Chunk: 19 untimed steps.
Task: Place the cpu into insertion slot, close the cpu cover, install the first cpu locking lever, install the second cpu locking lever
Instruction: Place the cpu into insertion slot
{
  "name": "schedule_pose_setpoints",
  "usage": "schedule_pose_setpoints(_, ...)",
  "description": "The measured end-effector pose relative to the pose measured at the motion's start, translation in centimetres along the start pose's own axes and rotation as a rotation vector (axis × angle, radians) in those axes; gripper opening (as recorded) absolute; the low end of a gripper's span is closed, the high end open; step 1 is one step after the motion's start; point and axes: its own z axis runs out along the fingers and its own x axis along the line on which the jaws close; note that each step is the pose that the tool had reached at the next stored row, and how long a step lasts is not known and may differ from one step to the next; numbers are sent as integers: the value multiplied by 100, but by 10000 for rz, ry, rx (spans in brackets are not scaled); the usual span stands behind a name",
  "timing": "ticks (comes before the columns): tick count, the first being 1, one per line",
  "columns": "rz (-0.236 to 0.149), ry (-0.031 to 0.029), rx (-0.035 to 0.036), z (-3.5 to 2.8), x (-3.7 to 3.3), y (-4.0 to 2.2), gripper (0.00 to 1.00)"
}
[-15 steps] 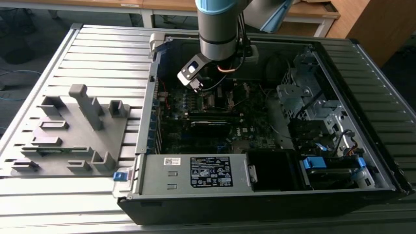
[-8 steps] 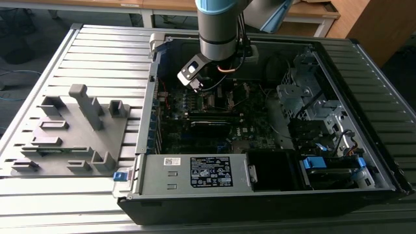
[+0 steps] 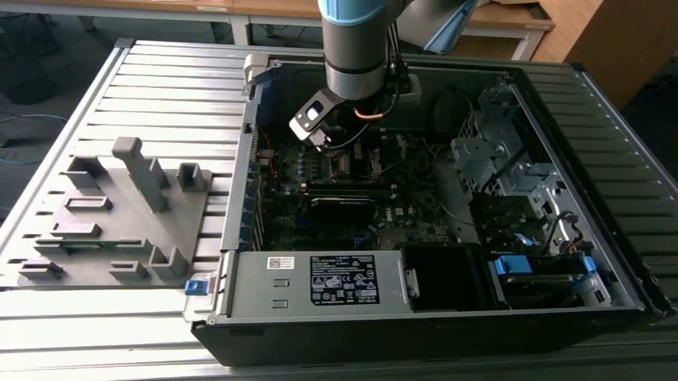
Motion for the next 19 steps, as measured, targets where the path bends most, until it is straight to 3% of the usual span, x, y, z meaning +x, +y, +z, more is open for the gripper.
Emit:
schedule_pose_setpoints(1, 0, -2, 2, 0, 0, 0, 60)
schedule_pose_setpoints(9, 0, -12, 9, -42, 0, 4, 60)
schedule_pose_setpoints(17, 0, -5, 9, -184, 7, 21, 60)
schedule_pose_setpoints(19, 0, -3, 9, -190, 7, 22, 60)
